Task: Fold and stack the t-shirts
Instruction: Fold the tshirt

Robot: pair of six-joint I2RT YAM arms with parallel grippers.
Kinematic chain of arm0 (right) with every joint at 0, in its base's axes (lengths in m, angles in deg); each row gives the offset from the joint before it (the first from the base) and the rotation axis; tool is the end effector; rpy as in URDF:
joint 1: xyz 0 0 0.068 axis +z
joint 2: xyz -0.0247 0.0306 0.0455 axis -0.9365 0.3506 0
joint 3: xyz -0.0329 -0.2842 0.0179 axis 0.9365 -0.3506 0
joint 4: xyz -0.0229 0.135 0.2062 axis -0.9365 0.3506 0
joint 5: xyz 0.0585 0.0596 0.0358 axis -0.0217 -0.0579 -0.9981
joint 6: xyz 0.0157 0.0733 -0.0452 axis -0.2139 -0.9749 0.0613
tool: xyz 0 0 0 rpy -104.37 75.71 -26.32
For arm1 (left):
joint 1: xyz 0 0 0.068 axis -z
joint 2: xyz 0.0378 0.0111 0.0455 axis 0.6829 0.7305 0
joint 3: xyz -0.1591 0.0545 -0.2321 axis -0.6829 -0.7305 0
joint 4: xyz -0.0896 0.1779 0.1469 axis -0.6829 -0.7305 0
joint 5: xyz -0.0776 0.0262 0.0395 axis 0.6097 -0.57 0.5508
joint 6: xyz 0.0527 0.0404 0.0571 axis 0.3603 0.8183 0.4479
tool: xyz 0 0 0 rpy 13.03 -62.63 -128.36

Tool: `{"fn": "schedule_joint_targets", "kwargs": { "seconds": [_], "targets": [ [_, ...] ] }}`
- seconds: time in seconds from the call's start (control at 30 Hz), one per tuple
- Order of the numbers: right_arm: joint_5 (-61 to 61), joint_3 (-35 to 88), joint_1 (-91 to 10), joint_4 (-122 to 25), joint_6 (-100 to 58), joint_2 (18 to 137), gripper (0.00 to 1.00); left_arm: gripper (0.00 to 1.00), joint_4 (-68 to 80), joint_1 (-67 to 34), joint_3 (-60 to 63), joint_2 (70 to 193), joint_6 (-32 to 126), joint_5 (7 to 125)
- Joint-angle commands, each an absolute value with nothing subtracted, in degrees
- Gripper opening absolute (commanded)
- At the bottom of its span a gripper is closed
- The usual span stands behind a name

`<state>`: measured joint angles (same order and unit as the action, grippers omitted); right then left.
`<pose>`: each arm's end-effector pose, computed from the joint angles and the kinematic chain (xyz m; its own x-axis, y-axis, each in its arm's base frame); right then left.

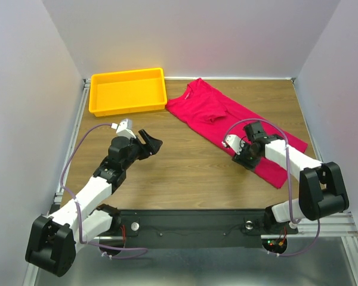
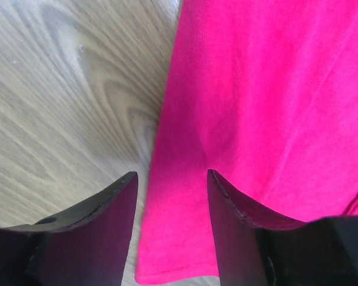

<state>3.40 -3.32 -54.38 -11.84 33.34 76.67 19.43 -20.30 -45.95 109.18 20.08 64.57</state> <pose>0.2344 0.0698 0.1634 -0.4064 -0.8731 -0.2693 -0.8695 0.4601 -0.1796 0.2086 -0.0979 0.2478 -0.4614 -0.4770 -0.7480 0.2646 0.7308 -0.6293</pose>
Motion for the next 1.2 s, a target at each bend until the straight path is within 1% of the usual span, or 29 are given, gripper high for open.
{"fn": "schedule_joint_targets", "kwargs": {
  "seconds": [0.0, 0.13, 0.2, 0.3, 0.33, 0.4, 0.43, 0.5, 0.53, 0.77, 0.9, 1.0, 1.17],
  "targets": [
    [4.97, -3.42, -53.57, -14.0, 31.7, 77.97, 0.52, 0.79, 21.04, -20.39, -46.79, 107.6, 19.87, 64.31],
    [5.15, -4.03, -52.43, -14.0, 30.99, 78.76, 0.4, 0.79, 20.95, -20.39, -46.97, 107.16, 19.78, 64.31],
    [5.5, -4.65, -51.81, -14.0, 30.82, 78.93, 0.38, 0.79, 20.86, -20.48, -47.14, 106.9, 19.87, 64.22],
    [5.59, -5.44, -50.76, -14.0, 30.03, 79.55, 0.3, 0.79, 20.86, -20.48, -47.23, 106.81, 19.78, 64.22],
    [5.67, -5.61, -50.06, -14.0, 29.76, 79.81, 0.24, 0.79, 20.86, -20.39, -47.23, 106.72, 19.78, 64.14],
    [5.68, -5.88, -49.7, -14.0, 29.41, 80.86, 0.19, 0.79, 20.78, -20.48, -47.32, 106.46, 19.69, 64.14],
    [5.68, -5.97, -49.35, -14.0, 29.24, 81.13, 0.13, 0.79, 20.78, -20.48, -47.32, 106.37, 19.69, 63.96],
    [5.5, -6.05, -49.0, -14.0, 28.54, 82.0, 0.07, 0.79, 20.51, -20.39, -47.23, 106.02, 19.78, 63.79],
    [5.41, -6.05, -48.56, -13.92, 28.36, 82.1, 0.01, 0.79, 20.43, -20.39, -47.23, 105.93, 19.87, 63.78],
    [4.01, -5.53, -46.71, -13.13, 27.39, 80.87, 0.01, 0.79, 19.72, -20.39, -47.23, 105.32, 19.95, 63.52],
    [-1.34, -4.12, -44.43, -9.18, 27.74, 79.9, 0.01, 0.79, 19.72, -20.39, -46.88, 105.58, 20.04, 63.7],
    [-5.39, -2.89, -40.13, -7.07, 27.57, 80.25, 0.01, 0.79, 19.02, -20.39, -46.27, 105.67, 20.22, 63.7],
    [-8.91, 1.14, -29.06, -7.06, 24.58, 83.67, 0.01, 0.79, 18.14, -20.39, -46.26, 104.7, 19.34, 63.43]
  ]
}}
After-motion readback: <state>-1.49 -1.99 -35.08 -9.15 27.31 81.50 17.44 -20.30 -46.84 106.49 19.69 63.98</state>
